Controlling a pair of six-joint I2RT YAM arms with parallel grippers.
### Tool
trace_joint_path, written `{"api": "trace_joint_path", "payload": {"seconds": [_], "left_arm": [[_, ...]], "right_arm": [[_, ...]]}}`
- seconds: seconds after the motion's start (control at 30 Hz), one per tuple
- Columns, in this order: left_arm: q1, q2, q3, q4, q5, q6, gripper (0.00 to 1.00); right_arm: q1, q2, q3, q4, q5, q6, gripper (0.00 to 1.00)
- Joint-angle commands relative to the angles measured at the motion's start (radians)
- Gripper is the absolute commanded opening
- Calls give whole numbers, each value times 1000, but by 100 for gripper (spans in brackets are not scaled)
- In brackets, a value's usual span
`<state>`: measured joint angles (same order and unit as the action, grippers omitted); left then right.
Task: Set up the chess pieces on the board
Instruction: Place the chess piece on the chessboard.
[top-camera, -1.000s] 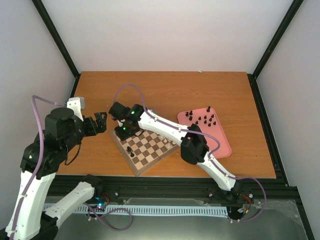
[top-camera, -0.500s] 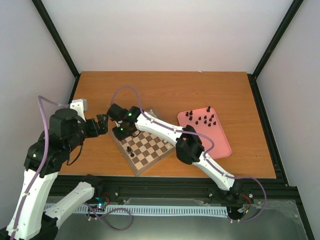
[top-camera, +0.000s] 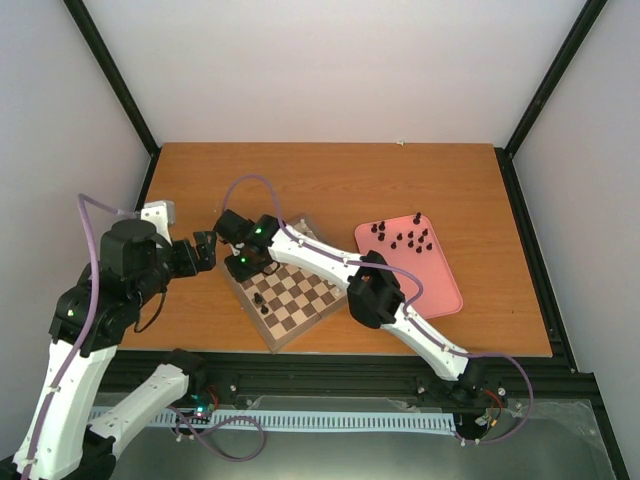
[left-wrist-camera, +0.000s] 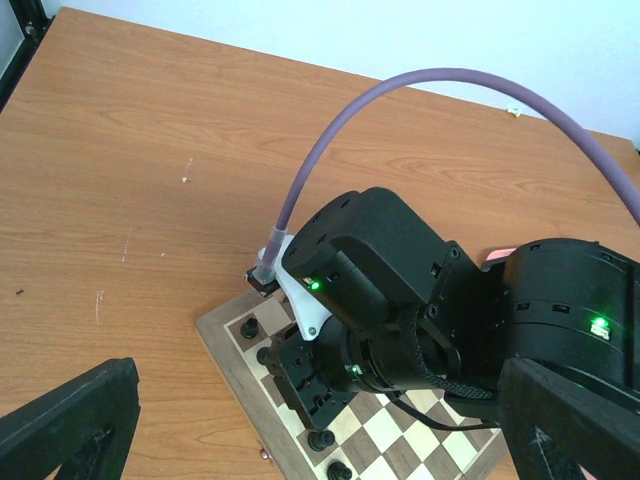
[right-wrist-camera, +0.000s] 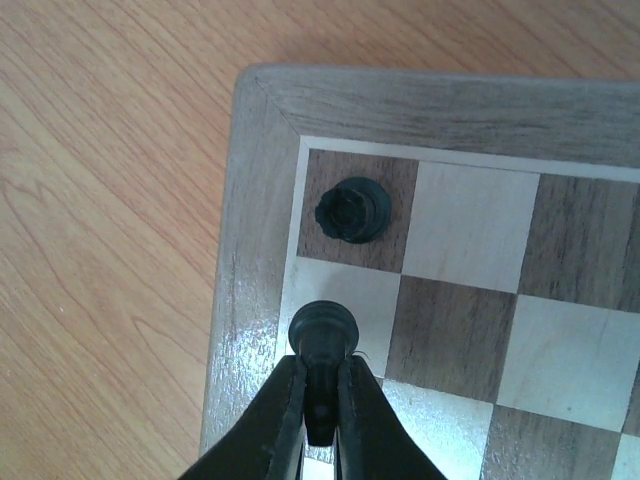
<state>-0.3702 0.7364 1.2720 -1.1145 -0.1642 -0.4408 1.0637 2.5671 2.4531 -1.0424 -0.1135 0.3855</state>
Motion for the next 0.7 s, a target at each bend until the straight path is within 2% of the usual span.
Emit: {"api": "trace_joint_path", "payload": {"seconds": [0.0, 0.37, 0.53, 0.67], "left_arm": [[4, -5, -3, 17, -4, -7, 100], [4, 4, -8, 25, -7, 4, 100], [4, 6, -8, 25, -7, 7, 100], [3, 6, -7, 25, -7, 12, 100]], "right_arm": [[-8, 27, 42, 13, -11, -5, 8], [-14, 43, 56, 2, -20, -5, 20], [-19, 40, 60, 10, -29, -6, 30], [-24, 44, 62, 22, -48, -3, 31]]}}
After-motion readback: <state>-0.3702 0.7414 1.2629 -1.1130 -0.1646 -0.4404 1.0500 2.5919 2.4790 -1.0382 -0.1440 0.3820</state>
